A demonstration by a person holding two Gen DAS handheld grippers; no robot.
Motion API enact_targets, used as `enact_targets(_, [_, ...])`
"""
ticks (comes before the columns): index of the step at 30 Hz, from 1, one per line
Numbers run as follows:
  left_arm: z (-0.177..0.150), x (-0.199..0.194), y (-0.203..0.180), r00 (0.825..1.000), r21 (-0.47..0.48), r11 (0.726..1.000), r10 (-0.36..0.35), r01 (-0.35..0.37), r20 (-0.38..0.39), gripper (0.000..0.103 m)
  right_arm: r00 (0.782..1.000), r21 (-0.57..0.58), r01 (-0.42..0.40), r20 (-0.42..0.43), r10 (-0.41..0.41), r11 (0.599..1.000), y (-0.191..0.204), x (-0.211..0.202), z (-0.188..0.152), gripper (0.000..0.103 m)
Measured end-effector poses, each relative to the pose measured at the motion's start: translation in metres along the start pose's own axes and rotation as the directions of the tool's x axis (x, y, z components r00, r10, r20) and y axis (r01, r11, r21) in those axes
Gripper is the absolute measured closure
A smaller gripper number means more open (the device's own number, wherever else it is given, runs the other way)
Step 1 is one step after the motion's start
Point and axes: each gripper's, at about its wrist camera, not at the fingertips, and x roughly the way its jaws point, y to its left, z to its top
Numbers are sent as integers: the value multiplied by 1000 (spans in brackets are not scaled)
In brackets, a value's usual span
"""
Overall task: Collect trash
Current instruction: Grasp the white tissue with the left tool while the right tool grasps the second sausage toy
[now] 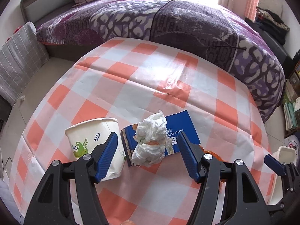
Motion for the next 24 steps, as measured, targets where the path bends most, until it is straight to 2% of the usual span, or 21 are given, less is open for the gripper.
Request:
enact_targets(5, [2, 13, 7, 999, -20, 1000, -16, 15, -30, 46, 999, -31, -28, -17, 28, 999, 18, 14, 3, 12])
enact_targets(10, [2, 14, 17, 999, -51, 998, -37, 35, -39, 59, 998, -26, -50, -40, 49, 998, 26, 25, 4, 30])
enact_targets(12, [2, 14, 17, 998, -49, 998, -38, 37, -39, 65, 999, -27, -43, -33, 42, 999, 28, 27, 4, 39])
enact_targets(14, [1, 13, 17, 999, -44, 998, -38, 36, -38, 67, 999, -30, -45, -30, 44, 999, 32, 27, 4, 55])
enact_targets(15, [1, 13, 16, 999, -41, 999, -37, 35, -37, 68, 998, -26, -56, -32, 56, 998, 31, 28, 4, 70])
enact_targets(17, [0, 12, 17, 999, -42, 998, -37, 36, -34, 69, 996, -11, -79, -38, 78, 997, 31, 28, 4, 83])
enact_targets(24, [4, -4, 24, 998, -83, 994, -64, 64, 2, 71, 994, 4, -103, -19, 103, 995, 28, 15, 4, 84])
